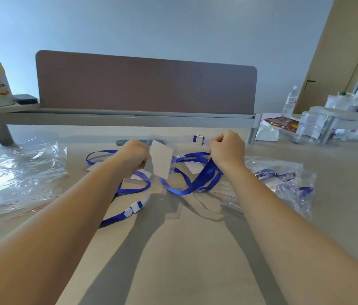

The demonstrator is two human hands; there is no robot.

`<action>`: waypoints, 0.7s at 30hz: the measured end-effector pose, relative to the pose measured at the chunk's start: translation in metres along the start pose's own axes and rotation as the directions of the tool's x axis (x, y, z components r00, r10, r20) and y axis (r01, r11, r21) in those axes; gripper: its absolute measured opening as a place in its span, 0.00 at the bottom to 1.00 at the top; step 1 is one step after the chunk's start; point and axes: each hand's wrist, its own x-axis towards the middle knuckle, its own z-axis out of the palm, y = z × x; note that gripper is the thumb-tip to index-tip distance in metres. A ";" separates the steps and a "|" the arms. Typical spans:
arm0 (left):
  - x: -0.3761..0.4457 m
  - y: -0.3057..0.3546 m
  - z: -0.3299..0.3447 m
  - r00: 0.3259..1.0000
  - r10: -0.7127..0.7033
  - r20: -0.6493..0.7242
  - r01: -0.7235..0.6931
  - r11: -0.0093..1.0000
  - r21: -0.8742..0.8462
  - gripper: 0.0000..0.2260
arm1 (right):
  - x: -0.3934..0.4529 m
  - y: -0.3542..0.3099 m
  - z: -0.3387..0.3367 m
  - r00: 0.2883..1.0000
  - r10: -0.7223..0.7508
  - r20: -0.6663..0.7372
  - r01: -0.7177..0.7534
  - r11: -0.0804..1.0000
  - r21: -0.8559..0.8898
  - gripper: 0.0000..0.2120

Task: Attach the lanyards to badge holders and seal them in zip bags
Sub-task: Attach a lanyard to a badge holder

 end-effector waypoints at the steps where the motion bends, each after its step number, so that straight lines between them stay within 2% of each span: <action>1: -0.001 -0.001 -0.001 1.000 0.014 -0.007 -0.014 0.998 -0.054 0.17 | 0.000 -0.002 0.001 0.999 0.046 0.019 -0.048 0.991 0.126 0.10; 3: -0.006 0.000 -0.003 0.999 0.026 -0.047 -0.030 0.994 -0.102 0.16 | -0.003 -0.007 0.001 0.983 0.142 0.115 -0.174 0.921 0.348 0.13; 5: -0.011 0.000 -0.003 0.997 0.006 -0.072 -0.015 0.992 -0.125 0.15 | -0.011 -0.013 0.003 0.949 0.173 0.263 -0.289 0.808 0.514 0.12; 8: -0.016 -0.003 -0.002 0.998 -0.065 -0.022 0.060 0.980 -0.189 0.13 | -0.021 -0.015 0.009 0.883 0.117 0.455 -0.415 0.647 0.640 0.10; 10: -0.016 -0.008 -0.002 0.995 -0.102 0.018 0.104 0.968 -0.227 0.04 | -0.025 -0.014 0.015 0.855 0.095 0.510 -0.461 0.587 0.665 0.11; 11: -0.016 -0.010 -0.003 0.993 -0.110 0.029 0.114 0.957 -0.266 0.01 | -0.026 -0.013 0.018 0.847 0.106 0.521 -0.474 0.595 0.649 0.12; 13: -0.013 -0.016 -0.005 0.993 -0.107 0.059 0.121 0.916 -0.383 0.05 | -0.028 -0.011 0.025 0.832 0.175 0.526 -0.497 0.655 0.569 0.12; 16: -0.011 -0.021 -0.009 0.989 -0.096 0.112 0.141 0.840 -0.524 0.06 | -0.029 -0.010 0.032 0.820 0.262 0.510 -0.517 0.722 0.460 0.11; 21: -0.010 -0.023 -0.013 0.985 -0.108 0.134 0.169 0.760 -0.628 0.16 | -0.030 -0.014 0.039 0.810 0.263 0.524 -0.520 0.735 0.435 0.11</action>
